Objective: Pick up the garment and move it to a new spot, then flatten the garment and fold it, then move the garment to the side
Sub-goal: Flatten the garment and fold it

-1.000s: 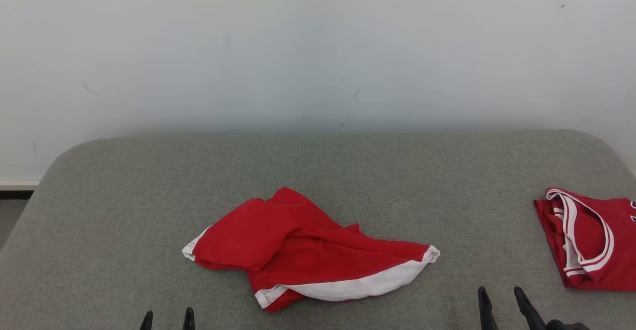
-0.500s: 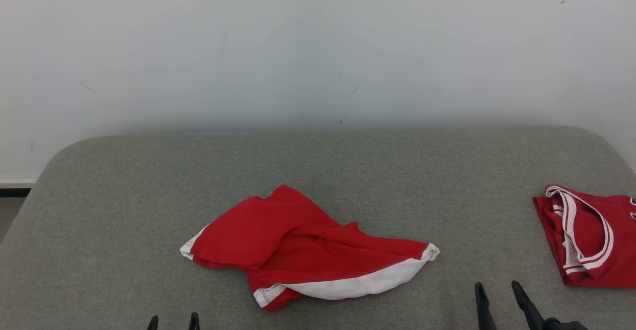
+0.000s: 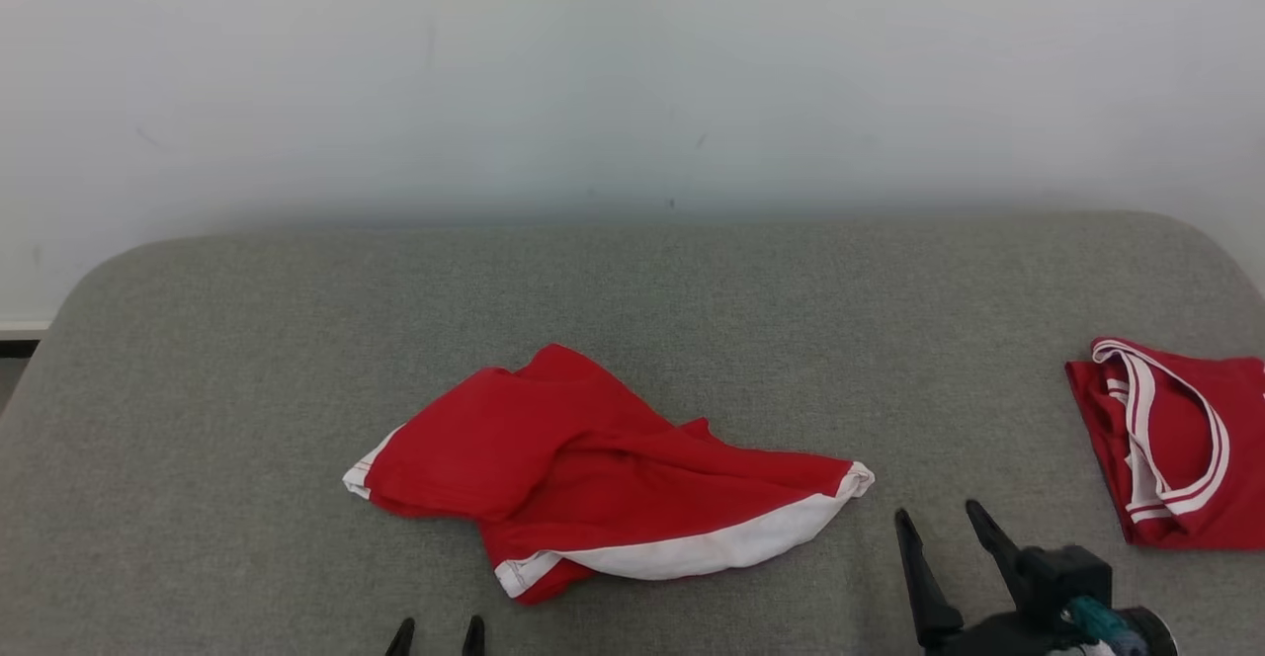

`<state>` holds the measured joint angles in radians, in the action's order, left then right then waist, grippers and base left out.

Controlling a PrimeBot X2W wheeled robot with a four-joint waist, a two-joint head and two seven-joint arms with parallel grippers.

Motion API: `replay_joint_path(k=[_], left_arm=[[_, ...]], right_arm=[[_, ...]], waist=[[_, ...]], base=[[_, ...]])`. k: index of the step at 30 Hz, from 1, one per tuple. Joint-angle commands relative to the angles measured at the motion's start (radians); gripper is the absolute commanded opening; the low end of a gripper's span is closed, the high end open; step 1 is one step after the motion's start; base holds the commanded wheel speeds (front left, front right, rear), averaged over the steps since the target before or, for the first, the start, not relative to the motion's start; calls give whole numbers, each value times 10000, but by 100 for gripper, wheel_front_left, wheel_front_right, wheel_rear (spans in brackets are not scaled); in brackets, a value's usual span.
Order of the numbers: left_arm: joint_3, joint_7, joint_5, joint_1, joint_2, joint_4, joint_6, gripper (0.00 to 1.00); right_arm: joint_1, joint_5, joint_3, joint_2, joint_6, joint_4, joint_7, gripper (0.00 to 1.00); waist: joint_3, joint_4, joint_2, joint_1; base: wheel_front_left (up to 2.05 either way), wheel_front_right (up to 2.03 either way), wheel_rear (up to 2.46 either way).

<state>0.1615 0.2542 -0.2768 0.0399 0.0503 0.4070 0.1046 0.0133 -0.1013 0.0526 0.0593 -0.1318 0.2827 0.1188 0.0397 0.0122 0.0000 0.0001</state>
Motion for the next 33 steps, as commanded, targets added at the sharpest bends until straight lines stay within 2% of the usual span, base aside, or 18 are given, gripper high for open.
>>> replay_joint_path(k=[1,9,20,21,22,23,25,26,27,33], left_arm=[[86,-91,-142,-235,1,200,-36,100],[1041,-436,-1303,-1794,8,1361,63,100],[1630,-506,-2385,-2650,10,2150,-20,100],[1685,-493,-2469,-2761,10,2214,-6,84],[1704,-484,-2544,-2774,10,2243,10,74],[1738,-468,-2521,-2796,10,2280,32,56],[1782,-429,-2565,-2909,13,2320,59,28],[1811,-427,-2583,-2967,13,2337,75,3],[1855,-418,-2571,-2997,8,2367,74,0],[1994,-366,-2609,-3170,10,2508,117,0]], right_arm=[[241,96,34,113,24,185,-150,100],[2126,-46,711,548,24,2004,-515,100],[3677,-218,1146,506,24,4337,-572,100],[3874,-306,1271,505,24,4605,-485,100],[3960,-353,1321,508,24,4726,-451,100],[4032,-408,1377,514,24,4848,-426,100],[4205,-523,1455,547,24,5080,-381,100],[4297,-561,1513,564,24,5219,-411,100],[4384,-603,1581,575,24,5337,-450,100],[4721,-860,1921,639,24,5804,-492,100]], waist=[[-176,-66,0,-1],[-721,-136,0,-1],[-1190,-25,0,-1],[-1248,-15,0,-1],[-1280,-6,0,-1],[-1307,7,0,-1],[-1374,36,0,-1],[-1409,53,0,-1],[-1443,67,0,-1],[-1589,126,0,-1]], base=[[0,0,0],[0,0,0],[0,0,0],[0,0,0],[0,0,0],[0,0,0],[0,0,0],[0,0,0],[0,0,0],[0,0,0]])
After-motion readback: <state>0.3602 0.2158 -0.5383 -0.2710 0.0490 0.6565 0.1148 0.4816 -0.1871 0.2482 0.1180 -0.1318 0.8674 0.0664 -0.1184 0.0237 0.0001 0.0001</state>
